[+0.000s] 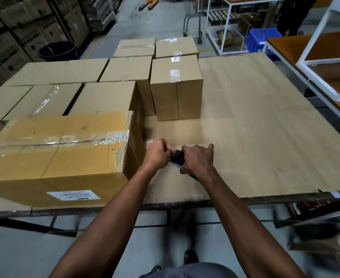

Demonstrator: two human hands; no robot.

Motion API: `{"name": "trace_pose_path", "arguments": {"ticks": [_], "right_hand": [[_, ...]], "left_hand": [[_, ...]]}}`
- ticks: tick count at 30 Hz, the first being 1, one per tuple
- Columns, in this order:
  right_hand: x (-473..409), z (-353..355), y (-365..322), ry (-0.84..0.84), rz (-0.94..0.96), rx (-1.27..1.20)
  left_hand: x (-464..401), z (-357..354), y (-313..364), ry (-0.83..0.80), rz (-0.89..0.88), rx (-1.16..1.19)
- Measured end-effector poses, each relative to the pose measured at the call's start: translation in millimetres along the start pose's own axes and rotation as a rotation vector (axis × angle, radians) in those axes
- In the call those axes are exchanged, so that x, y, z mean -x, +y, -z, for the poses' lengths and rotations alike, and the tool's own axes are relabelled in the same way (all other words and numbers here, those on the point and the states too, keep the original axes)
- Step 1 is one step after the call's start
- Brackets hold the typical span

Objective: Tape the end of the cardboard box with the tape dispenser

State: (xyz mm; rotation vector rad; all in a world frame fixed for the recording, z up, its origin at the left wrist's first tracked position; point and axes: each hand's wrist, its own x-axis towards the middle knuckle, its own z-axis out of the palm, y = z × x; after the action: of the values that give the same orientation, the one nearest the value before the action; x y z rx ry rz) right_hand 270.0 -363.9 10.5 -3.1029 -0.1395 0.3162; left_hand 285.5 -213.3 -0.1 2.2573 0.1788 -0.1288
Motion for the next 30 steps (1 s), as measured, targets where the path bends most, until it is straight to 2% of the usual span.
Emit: {"name": "trace_pose_path", "arguments": {"ticks": [3, 8, 11, 15, 21, 30], "right_hand": [[-1.9, -0.8, 1.0, -0.002, 0.005, -0.016], [-6.5, -7.1, 13.8, 0.053, 0.073, -0.040], [-11.7, -11.2, 22.7, 0.154, 0.126, -0.078], [-15.3, -9.7, 31.8, 0.193, 0.177, -0.109], [-24.1, -17.9, 45.6, 0.220, 0.237, -0.385], [-28.7, -21.1, 47.1, 0.284, 0.358, -0.772]], "left_hand": [[-1.1, 2.5, -1.4, -0.006, 0.052, 0.085], [-2.7, 12.7, 1.8, -0.007, 0.153, 0.356], [-8.3, 23.3, 5.8, -0.079, 0.179, 0.445], [-8.2, 31.7, 10.9, -0.156, 0.201, 0.528], [-12.1, 37.3, 11.8, -0.246, 0.248, 0.767], [-19.2, 35.7, 15.9, -0.354, 0.289, 0.853]]}}
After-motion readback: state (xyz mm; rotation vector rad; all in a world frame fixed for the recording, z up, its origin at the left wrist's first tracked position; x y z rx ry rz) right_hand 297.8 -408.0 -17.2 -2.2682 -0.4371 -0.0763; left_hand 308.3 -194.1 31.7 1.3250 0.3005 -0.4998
